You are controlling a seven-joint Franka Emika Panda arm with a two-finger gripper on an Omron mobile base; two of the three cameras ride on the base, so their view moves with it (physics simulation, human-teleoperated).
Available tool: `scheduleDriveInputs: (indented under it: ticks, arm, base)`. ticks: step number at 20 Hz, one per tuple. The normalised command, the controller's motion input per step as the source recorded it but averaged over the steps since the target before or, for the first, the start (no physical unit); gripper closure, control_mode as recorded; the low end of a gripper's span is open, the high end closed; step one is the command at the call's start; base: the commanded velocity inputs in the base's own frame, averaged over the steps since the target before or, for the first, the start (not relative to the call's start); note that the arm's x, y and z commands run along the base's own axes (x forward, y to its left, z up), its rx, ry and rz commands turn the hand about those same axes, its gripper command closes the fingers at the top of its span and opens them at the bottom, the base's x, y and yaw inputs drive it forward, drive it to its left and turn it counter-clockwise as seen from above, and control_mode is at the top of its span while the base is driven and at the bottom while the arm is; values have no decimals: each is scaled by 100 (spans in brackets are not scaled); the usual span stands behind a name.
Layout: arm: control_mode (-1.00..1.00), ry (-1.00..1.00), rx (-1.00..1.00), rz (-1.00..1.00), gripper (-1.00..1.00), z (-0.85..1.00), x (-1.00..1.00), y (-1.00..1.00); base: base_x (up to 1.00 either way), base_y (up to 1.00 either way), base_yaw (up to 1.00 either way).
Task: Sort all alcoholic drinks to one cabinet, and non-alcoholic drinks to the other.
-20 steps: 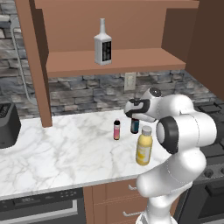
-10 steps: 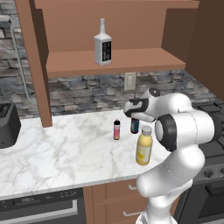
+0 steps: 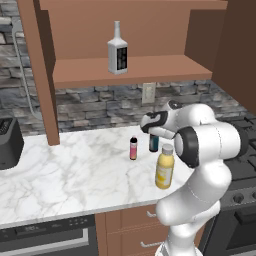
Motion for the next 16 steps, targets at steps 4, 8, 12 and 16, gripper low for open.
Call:
scheduleDriveInputs:
  ticks: [4, 8, 12, 16]
  arm:
    - [-100, 0, 0, 0, 100, -16, 11, 0]
    - [-100, 0, 0, 0, 100, -4, 1, 0]
    - [-100, -9, 1, 2, 100, 15, -25, 0]
    - [-100, -13, 3, 1, 100, 66, -36, 0]
  base:
    - [0, 0, 0]
    - [0, 0, 0]
    - [0, 0, 0]
    - [0, 0, 0]
